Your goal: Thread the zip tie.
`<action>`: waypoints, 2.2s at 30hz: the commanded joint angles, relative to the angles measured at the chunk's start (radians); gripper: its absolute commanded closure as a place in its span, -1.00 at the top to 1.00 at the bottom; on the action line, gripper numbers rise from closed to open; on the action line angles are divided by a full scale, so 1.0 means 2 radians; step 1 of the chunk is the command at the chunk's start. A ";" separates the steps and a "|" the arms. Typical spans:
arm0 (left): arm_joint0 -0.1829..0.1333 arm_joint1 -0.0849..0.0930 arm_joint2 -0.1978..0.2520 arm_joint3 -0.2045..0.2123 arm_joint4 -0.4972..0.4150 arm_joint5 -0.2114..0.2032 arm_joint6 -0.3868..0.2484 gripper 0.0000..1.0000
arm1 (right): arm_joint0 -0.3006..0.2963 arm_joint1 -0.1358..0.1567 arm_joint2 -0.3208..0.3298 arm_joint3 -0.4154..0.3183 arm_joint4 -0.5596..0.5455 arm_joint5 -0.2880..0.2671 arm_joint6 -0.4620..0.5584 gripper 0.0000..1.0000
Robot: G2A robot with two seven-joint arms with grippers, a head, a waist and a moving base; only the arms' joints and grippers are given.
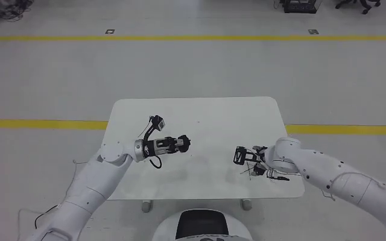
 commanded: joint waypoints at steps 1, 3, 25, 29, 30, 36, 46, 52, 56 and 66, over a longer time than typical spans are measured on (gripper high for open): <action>0.000 0.000 0.000 0.000 0.000 0.000 0.000 -1.00 | -0.003 0.002 0.000 0.001 -0.005 0.000 -0.008 -0.08; 0.000 0.000 0.000 0.000 0.000 0.000 0.000 -1.00 | -0.005 0.003 0.000 0.003 -0.009 0.000 -0.016 -0.14; 0.000 0.000 0.000 0.000 0.000 0.000 0.000 -1.00 | -0.027 -0.039 0.000 0.052 -0.034 0.000 -0.050 -0.20; 0.000 0.000 0.000 0.000 0.000 0.000 0.000 -1.00 | -0.028 -0.047 0.000 0.059 -0.020 0.000 -0.037 -0.20; 0.000 0.000 0.000 0.000 0.000 0.000 0.000 -1.00 | -0.029 -0.049 0.000 0.061 -0.016 0.000 -0.032 -0.22; 0.000 0.000 0.000 0.000 0.000 0.000 0.000 -1.00 | -0.027 -0.062 0.000 0.068 0.013 0.000 0.001 -0.20; 0.000 0.000 0.000 0.000 0.000 0.000 0.000 -1.00 | -0.026 -0.077 0.000 0.079 0.026 0.000 0.023 -0.28; 0.000 0.000 0.000 0.000 0.000 0.000 0.000 -1.00 | -0.025 -0.086 0.000 0.088 0.033 0.000 0.037 -0.28; 0.000 0.000 0.000 0.000 0.000 0.000 0.000 -1.00 | -0.024 -0.091 0.000 0.096 0.028 0.000 0.033 -0.34; 0.000 0.000 0.000 0.000 0.000 0.000 0.000 -1.00 | -0.029 -0.103 0.000 0.115 0.021 0.000 0.036 -0.34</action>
